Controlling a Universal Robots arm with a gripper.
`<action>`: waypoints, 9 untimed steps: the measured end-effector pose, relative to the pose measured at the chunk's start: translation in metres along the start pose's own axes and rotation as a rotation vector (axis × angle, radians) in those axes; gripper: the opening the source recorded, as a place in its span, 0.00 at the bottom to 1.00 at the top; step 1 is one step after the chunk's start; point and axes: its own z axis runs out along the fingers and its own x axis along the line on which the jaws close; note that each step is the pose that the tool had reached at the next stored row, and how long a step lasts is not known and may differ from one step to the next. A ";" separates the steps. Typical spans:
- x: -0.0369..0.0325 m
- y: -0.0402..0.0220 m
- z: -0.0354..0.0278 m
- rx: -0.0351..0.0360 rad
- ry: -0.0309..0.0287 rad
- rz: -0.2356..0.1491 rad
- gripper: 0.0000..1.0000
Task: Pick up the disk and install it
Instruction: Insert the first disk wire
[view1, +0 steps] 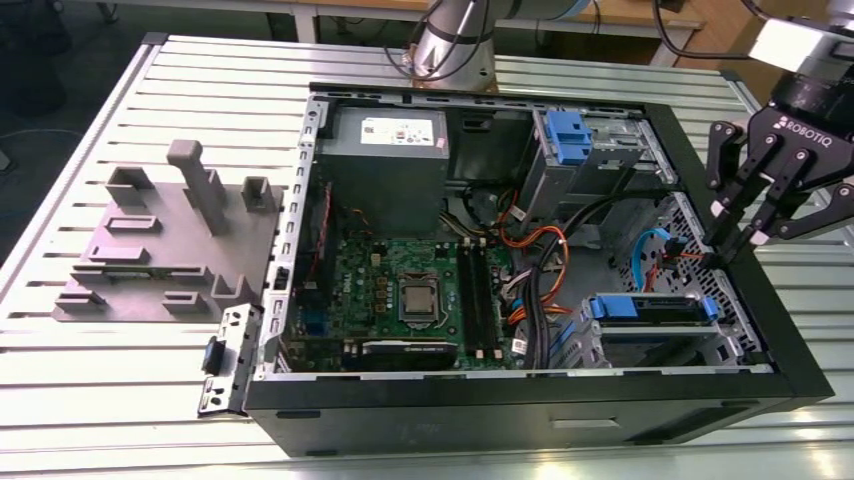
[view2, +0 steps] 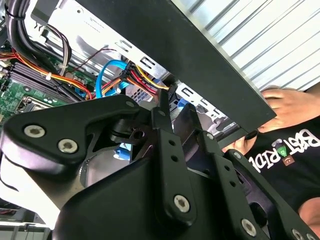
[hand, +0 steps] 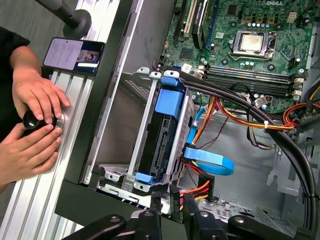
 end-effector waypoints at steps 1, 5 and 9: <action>0.0000 0.0000 0.0000 0.0000 0.0002 0.000 0.31; -0.0001 0.0000 0.0004 -0.0007 0.0030 0.000 0.31; -0.0003 -0.0001 0.0008 -0.0014 0.0063 0.001 0.31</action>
